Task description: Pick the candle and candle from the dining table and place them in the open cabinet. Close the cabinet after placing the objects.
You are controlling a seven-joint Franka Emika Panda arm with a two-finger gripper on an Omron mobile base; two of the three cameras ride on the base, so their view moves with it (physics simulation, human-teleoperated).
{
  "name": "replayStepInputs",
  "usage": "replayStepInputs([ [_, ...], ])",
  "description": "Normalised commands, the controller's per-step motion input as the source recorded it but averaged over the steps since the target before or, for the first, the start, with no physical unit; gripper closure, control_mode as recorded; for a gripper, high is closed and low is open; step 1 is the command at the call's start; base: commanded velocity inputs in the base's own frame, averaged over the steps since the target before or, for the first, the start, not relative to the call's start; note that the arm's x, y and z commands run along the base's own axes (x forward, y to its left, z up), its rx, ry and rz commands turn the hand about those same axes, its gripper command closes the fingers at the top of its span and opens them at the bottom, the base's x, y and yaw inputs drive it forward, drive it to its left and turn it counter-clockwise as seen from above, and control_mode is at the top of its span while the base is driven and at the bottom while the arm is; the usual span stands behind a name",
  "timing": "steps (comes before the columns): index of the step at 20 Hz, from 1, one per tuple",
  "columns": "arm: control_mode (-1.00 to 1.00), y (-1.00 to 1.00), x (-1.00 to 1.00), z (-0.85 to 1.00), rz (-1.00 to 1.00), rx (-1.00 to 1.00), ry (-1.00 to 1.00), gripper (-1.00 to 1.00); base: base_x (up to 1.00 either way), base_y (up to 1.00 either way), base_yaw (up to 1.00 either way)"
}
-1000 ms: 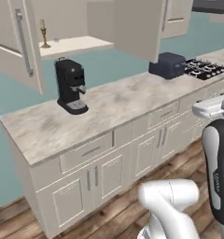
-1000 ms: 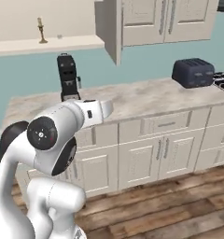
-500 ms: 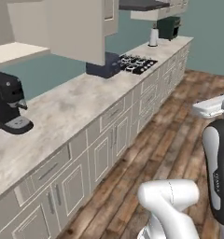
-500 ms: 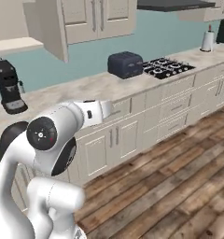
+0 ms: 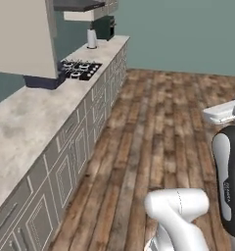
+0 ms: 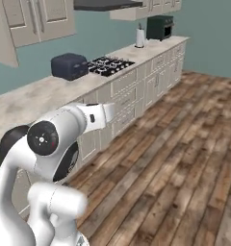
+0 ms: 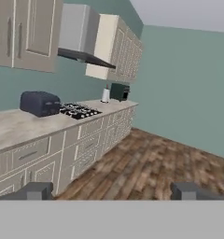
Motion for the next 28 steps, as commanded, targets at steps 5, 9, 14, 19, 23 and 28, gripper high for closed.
replayStepInputs([
  [5, 1.00, 0.00, 0.00, 0.00, 0.00, 0.00, 0.00, -1.00, 0.00, 0.00, -0.51],
  [9, 1.00, 0.00, 0.00, 0.00, 0.00, 0.00, 0.00, -1.00, 0.05, 0.02, -0.49],
  [14, 1.00, 0.00, 0.00, 0.00, 0.00, 0.00, 0.00, -1.00, 0.28, 0.12, -0.46],
  [19, 1.00, 0.00, 0.00, 0.00, 0.00, 0.00, 0.00, -1.00, 0.53, 0.24, -0.44],
  [23, 1.00, 0.00, 0.00, 0.00, 0.00, 0.00, 0.00, -1.00, 0.53, 0.29, -0.42],
  [28, 1.00, 0.00, 0.00, 0.00, 0.00, 0.00, 0.00, -1.00, 0.47, 0.21, -0.45],
])
